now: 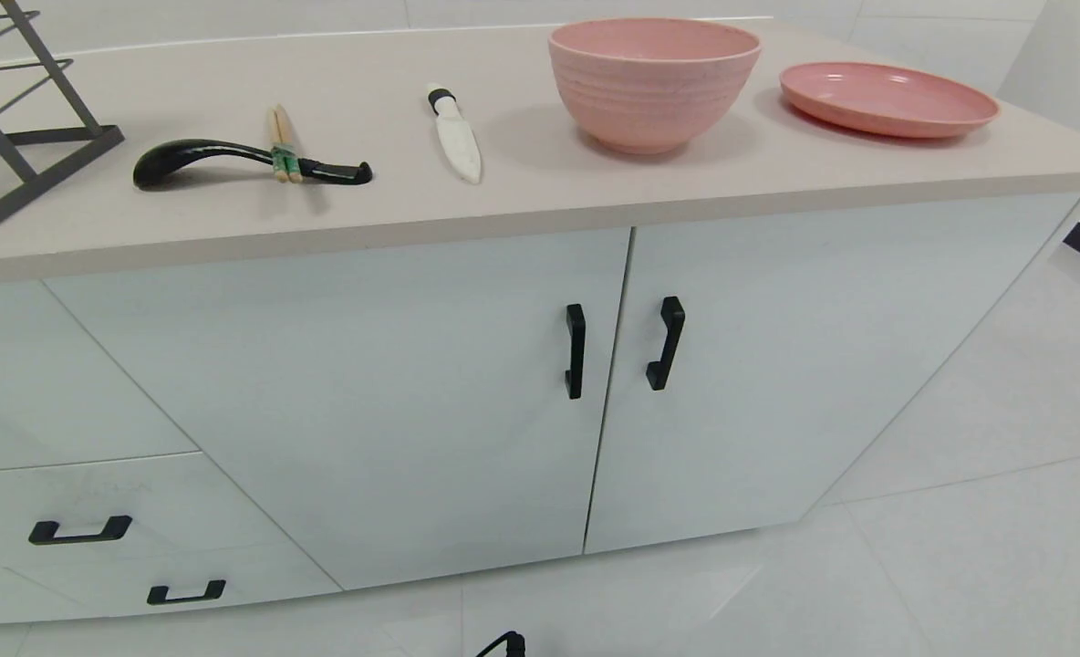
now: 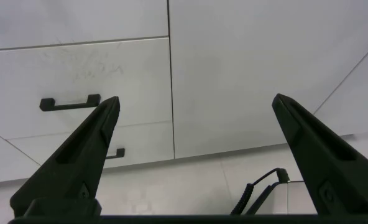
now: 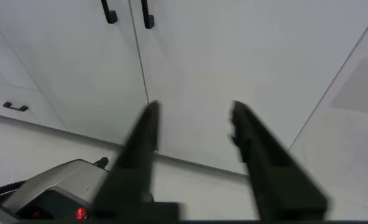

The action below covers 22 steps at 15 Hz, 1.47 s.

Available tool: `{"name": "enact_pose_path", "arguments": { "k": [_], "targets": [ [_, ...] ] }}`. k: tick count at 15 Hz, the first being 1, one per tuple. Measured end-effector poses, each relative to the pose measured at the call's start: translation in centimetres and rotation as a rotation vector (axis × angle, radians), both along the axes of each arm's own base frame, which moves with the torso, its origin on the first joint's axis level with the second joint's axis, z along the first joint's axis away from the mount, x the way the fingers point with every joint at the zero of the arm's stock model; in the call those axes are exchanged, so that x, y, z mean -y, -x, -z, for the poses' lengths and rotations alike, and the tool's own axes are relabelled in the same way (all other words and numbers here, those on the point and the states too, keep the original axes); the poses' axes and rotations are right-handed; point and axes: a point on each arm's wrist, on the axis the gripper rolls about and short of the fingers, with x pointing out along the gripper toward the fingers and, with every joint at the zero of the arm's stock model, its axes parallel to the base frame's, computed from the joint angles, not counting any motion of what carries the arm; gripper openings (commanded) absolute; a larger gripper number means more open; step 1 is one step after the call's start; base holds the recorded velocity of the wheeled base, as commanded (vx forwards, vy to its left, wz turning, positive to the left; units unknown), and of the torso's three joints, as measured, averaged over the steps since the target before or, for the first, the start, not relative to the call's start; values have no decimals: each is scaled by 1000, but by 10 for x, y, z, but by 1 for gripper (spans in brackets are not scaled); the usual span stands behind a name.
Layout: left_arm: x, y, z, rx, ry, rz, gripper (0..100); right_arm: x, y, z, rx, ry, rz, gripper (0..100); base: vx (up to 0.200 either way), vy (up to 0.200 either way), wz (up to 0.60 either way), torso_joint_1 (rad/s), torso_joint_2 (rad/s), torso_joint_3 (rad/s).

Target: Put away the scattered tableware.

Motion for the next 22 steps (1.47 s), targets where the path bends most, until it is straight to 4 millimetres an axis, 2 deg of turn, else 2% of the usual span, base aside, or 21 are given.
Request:
{"name": "enact_pose_path", "arguments": {
  "k": [3,5,8,11,13,17,22],
  "targets": [
    [0,0,0,0,-1,0,100,-1,-16,-29,4,8,-69,100,0,0,0,0,0,0],
    [0,0,0,0,-1,0,100,-3,-35,-51,11,13,-118,100,0,0,0,0,0,0],
    [0,0,0,0,1,2,100,-15,-80,-78,90,18,-186,100,0,0,0,0,0,0],
    [0,0,0,-1,1,4,100,-30,-125,-72,139,20,-253,100,0,0,0,0,0,0],
    [0,0,0,1,6,6,100,-39,-142,-59,110,34,-309,100,0,0,0,0,0,0],
    [0,0,0,1,2,6,100,-45,-155,-41,4,52,-333,100,0,0,0,0,0,0],
    [0,0,0,2,-6,11,100,-54,-176,-35,-47,59,-354,100,0,0,0,0,0,0]
  ]
}}
